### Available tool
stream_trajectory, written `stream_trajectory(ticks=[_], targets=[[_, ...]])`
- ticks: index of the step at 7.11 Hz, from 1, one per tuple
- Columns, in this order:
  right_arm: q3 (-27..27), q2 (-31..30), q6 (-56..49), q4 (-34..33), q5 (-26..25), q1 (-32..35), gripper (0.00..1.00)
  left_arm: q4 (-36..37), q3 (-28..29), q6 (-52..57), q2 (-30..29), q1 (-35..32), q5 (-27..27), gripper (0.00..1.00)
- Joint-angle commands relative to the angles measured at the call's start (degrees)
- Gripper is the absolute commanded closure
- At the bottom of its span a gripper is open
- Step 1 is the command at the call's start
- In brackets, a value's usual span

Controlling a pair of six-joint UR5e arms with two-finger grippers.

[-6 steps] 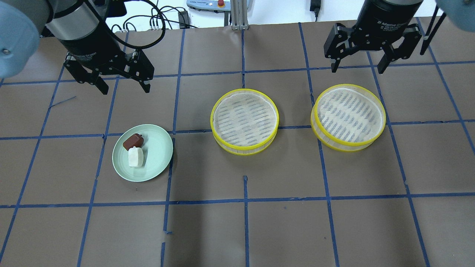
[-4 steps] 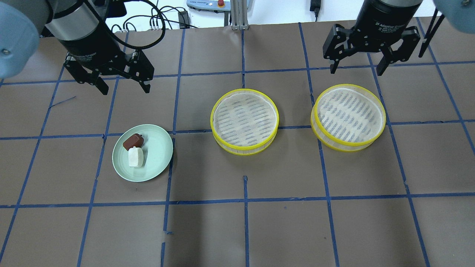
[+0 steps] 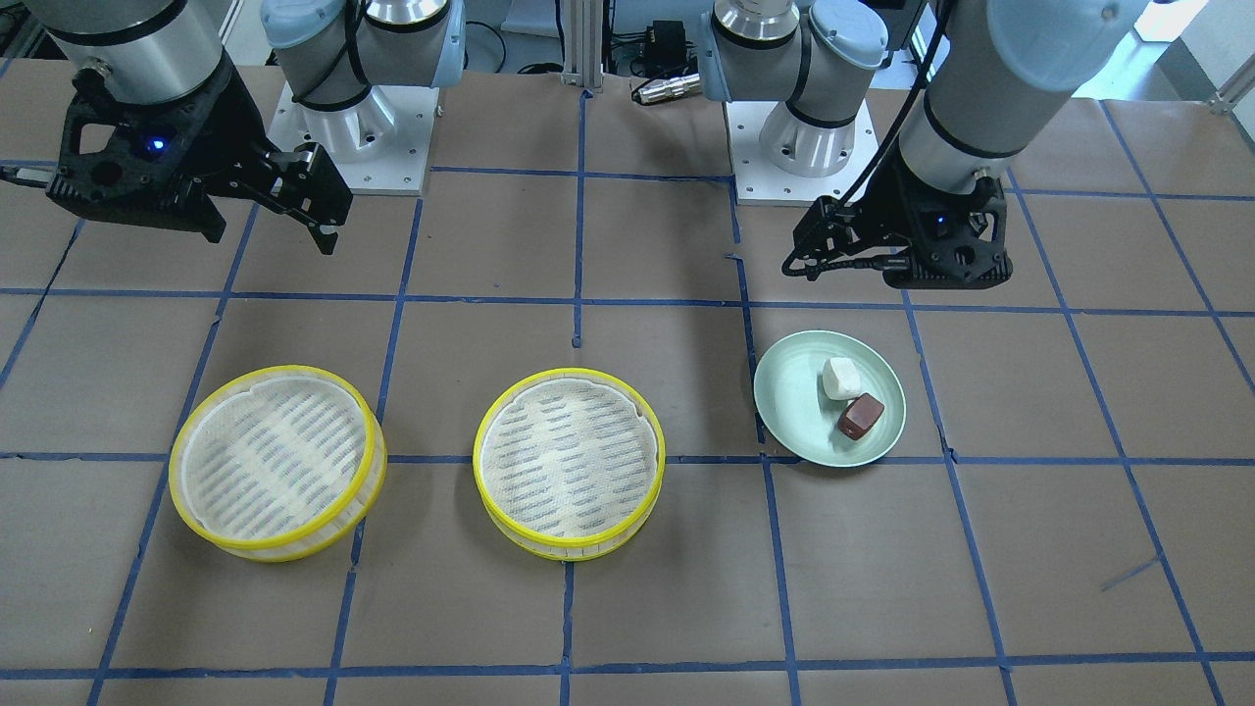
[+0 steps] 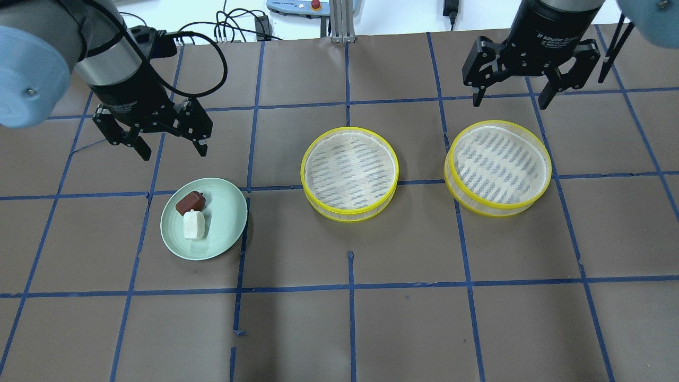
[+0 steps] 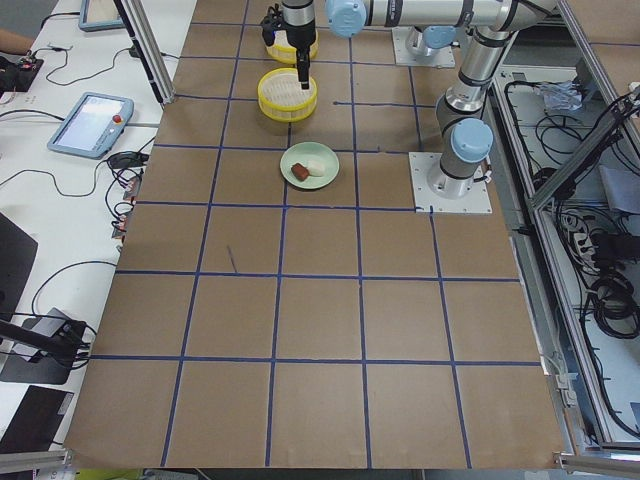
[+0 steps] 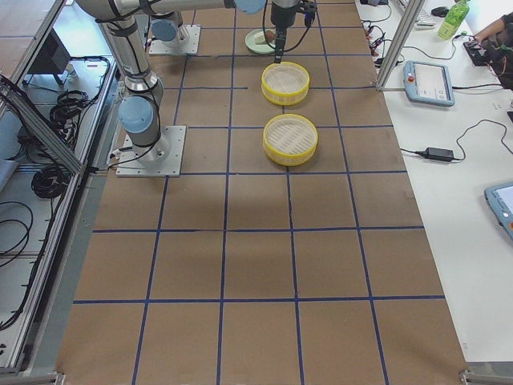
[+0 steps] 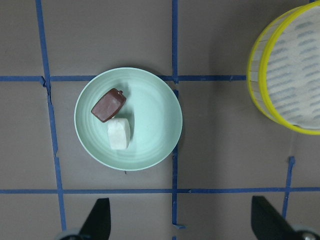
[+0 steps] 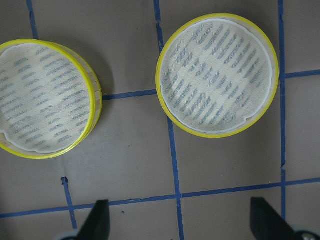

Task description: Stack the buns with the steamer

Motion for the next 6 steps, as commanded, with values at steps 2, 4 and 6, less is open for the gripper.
stream_trajectory(ticks=[2,4,6], targets=[[1.3,0.7,-7.7,-0.8,-0.6,-2.8,0.00,8.7,-10.3,4.3,-6.6,5.5,3.3,0.00],[7.3,2.8,-13.6,-6.3,-0.3,-10.2,0.00,20.3,-14.0,8.7,-14.7,7.0,4.7,0.02],[9.0,7.2,-18.3,-15.1,-0.7,-13.5,0.00,21.5,-16.3,7.5,-17.7,7.3,2.3,0.03]])
